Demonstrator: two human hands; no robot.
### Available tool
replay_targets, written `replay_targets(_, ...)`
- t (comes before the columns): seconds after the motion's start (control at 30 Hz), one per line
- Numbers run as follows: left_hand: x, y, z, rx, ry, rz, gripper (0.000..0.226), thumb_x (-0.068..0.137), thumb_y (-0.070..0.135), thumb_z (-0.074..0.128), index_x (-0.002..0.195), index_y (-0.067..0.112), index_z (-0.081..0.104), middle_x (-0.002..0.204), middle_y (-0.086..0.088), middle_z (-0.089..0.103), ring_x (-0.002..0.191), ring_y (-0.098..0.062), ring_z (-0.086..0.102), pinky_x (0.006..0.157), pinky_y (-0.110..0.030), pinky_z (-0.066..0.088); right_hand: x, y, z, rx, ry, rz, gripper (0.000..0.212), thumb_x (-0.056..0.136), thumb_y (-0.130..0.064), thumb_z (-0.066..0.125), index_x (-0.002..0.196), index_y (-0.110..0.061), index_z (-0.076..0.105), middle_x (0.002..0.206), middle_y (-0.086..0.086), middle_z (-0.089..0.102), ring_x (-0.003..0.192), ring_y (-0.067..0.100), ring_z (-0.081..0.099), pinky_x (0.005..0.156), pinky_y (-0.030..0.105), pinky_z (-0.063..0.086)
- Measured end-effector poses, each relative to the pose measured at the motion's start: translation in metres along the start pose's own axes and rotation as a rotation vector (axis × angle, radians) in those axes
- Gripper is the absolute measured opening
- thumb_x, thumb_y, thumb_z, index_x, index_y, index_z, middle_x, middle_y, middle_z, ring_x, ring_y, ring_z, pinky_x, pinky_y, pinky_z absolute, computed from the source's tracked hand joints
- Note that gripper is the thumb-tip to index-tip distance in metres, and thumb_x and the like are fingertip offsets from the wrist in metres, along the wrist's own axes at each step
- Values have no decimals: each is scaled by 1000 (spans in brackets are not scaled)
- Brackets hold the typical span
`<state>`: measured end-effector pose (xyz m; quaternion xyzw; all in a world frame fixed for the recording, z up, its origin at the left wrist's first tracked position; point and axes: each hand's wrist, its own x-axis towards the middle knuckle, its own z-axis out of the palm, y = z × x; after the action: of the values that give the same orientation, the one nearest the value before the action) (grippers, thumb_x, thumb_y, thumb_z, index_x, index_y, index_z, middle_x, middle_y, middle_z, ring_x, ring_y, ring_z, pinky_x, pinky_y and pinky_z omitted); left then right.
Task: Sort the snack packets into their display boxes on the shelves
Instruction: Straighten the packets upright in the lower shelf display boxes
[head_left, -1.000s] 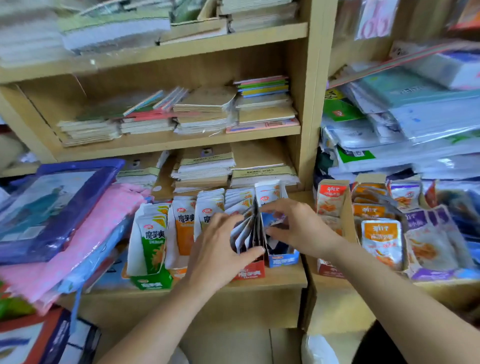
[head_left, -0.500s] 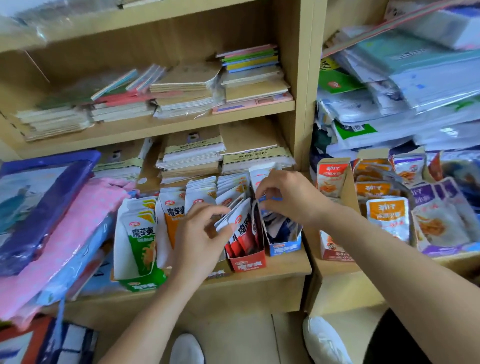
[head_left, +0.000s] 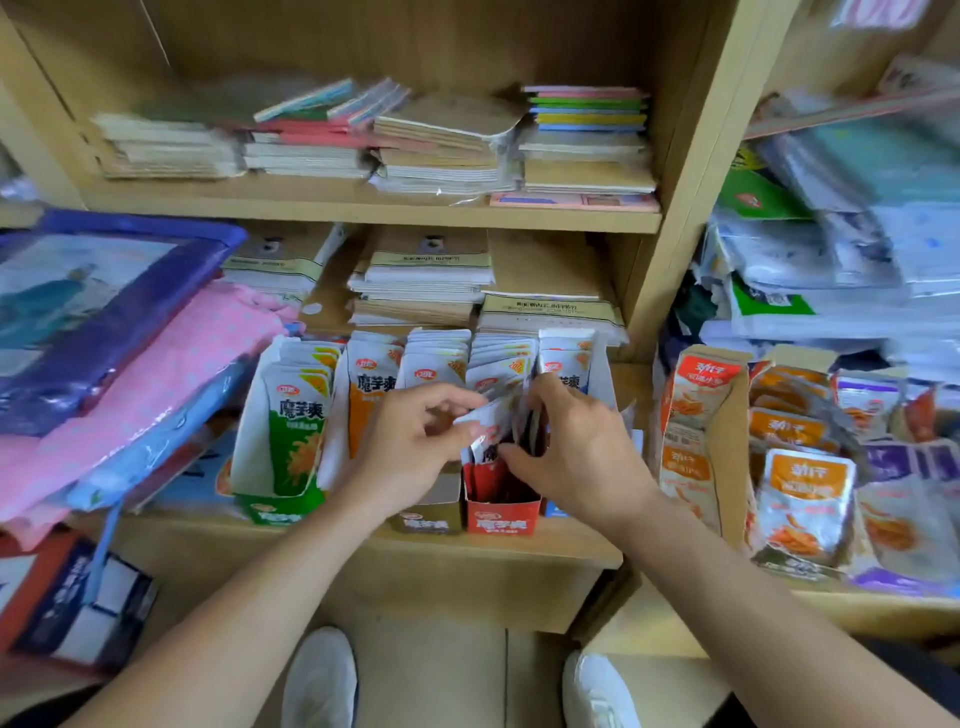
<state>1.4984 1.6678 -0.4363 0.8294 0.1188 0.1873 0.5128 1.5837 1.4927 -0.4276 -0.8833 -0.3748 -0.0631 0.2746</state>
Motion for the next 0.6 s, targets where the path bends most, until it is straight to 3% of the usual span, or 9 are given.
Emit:
replay_targets(0.07, 2, -2, -2, -13, 39, -2, 29, 86, 11, 79, 91, 39, 74, 90, 5, 72, 72, -15, 68, 75, -54, 59, 0, 6, -2, 76, 0, 84, 34, 83, -22, 74, 111, -20, 54, 72, -12, 56, 59, 7, 58, 48, 14, 32)
replay_targets(0.13, 2, -4, -3, 2, 71, 9, 27, 84, 15, 81, 88, 40, 73, 87, 10, 70, 68, -15, 69, 72, -51, 61, -3, 12, -10, 212, 25, 175, 42, 84, -15, 74, 120, -24, 56, 78, -11, 65, 54, 2, 57, 52, 11, 39)
replay_targets(0.27, 1, -6, -2, 71, 125, 49, 21, 79, 24, 85, 82, 35, 67, 75, 12, 65, 63, -12, 68, 68, -46, 59, -9, 17, -23, 374, 173, 204, 52, 86, -16, 75, 134, -22, 56, 96, -4, 75, 66, 12, 69, 60, 28, 58)
replay_targets(0.37, 2, -7, -2, 61, 125, 46, 21, 80, 24, 84, 80, 34, 66, 74, 11, 64, 64, -14, 68, 67, -47, 59, -8, 21, -30, 493, 179, 264, 56, 87, -17, 75, 140, -20, 54, 115, -2, 73, 86, 9, 74, 72, 39, 63)
replay_targets(0.5, 0, -4, -1, 92, 124, 52, 18, 82, 23, 83, 83, 31, 66, 76, 10, 64, 65, -14, 68, 67, -46, 59, -10, 22, -40, 602, 205, 264, 49, 90, -9, 72, 136, -15, 58, 97, -15, 75, 87, 8, 74, 72, 37, 64)
replay_targets(0.6, 1, -3, -2, 113, 146, 41, 19, 81, 23, 84, 83, 32, 67, 77, 10, 64, 66, -8, 65, 68, -43, 58, -10, 24, -57, 703, 322, 228, 24, 92, -11, 71, 114, -23, 68, 94, -5, 78, 87, 16, 75, 66, 35, 63)
